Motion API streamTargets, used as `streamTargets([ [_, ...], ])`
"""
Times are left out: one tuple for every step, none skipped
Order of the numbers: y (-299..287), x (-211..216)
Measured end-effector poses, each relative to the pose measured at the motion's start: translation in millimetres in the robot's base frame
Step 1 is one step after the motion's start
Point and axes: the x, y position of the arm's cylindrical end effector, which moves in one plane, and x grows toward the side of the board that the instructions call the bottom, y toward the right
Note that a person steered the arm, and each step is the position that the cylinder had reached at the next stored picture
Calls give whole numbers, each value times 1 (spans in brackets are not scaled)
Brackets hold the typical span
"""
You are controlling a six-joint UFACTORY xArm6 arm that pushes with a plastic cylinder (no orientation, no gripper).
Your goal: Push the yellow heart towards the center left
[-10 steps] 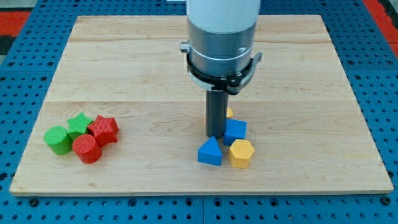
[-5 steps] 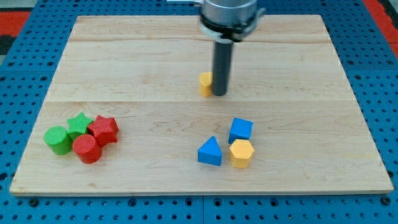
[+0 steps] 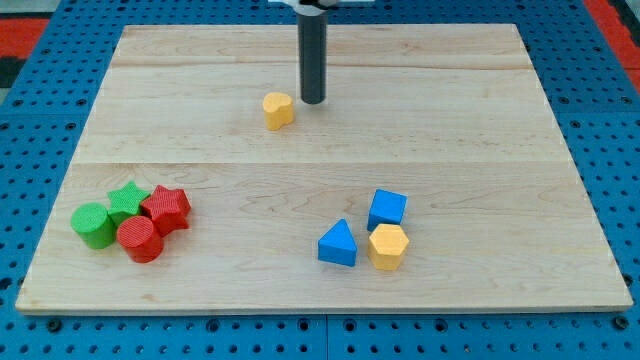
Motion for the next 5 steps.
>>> streamTargets([
  [-10, 21],
  [-25, 35],
  [-72, 35],
  [-93, 36],
  [-58, 62],
])
